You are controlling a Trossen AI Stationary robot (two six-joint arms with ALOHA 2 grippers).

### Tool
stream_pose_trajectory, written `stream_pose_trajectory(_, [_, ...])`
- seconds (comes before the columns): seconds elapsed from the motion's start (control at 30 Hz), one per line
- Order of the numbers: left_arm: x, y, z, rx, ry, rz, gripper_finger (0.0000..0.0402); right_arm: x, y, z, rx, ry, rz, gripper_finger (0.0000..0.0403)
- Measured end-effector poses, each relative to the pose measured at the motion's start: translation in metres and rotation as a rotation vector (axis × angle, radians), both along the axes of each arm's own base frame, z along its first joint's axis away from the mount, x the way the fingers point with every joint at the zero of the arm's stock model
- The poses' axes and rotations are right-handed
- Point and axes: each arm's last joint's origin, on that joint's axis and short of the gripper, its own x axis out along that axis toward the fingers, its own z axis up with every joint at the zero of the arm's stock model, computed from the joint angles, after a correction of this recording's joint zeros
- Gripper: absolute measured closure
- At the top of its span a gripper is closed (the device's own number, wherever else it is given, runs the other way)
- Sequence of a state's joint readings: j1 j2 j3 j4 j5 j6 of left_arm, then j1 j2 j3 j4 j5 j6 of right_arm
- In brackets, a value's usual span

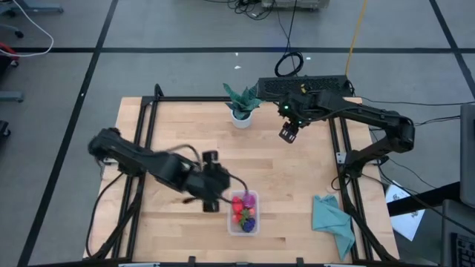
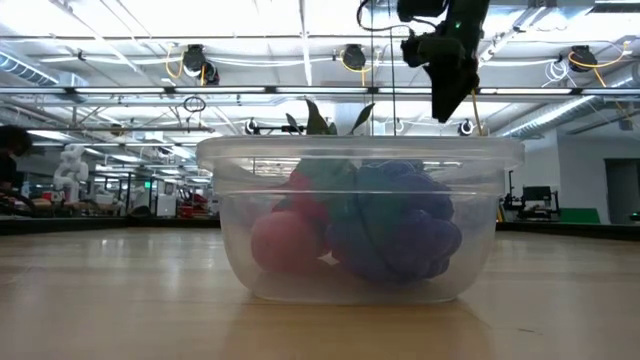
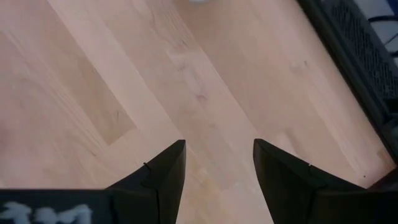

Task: Pick and placing Produce into tupperware
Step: Return to Home Position

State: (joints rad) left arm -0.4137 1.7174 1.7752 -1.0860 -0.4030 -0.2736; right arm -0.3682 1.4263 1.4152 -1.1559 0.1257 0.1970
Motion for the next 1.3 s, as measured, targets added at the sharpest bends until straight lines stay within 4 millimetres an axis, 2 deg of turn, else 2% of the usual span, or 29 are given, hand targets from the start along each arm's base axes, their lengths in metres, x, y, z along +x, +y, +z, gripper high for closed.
stream_pose_trajectory(0.17, [-0.037,0.016,0.037,-0.022,-0.085,0.061,0.0199,-0.021,0.014,0.027,-0.045,-0.123,0.025,0.0222])
stream_pose_trajectory(0.3, [-0.067,0.031,0.057,-0.024,-0.117,0.129,0.0199,-0.05,0.031,0.055,-0.095,-0.271,0.048,0.0222])
stream_pose_trajectory(0.43, [-0.093,0.042,0.07,-0.077,-0.134,0.193,0.0199,-0.086,0.047,0.079,-0.126,-0.415,0.055,0.0222])
stream_pose_trajectory(0.63, [-0.116,0.048,0.082,-0.106,-0.156,0.18,0.0199,-0.134,0.066,0.099,-0.167,-0.581,0.097,0.0222])
stream_pose_trajectory(0.83, [-0.127,0.045,0.084,-0.075,-0.133,0.106,0.0199,-0.17,0.078,0.106,-0.137,-0.705,0.054,0.0222])
stream_pose_trajectory(1.03, [-0.149,0.048,0.086,-0.036,-0.143,0.2,0.0199,-0.195,0.085,0.109,-0.12,-0.81,0.106,0.0222])
stream_pose_trajectory(1.2, [-0.166,0.043,0.087,-0.029,-0.209,0.219,0.0199,-0.204,0.087,0.091,-0.123,-0.807,0.11,0.0222])
stream_pose_trajectory(1.3, [-0.174,0.038,0.076,-0.034,-0.242,0.239,0.0199,-0.206,0.088,0.072,-0.118,-0.798,0.11,0.0222])
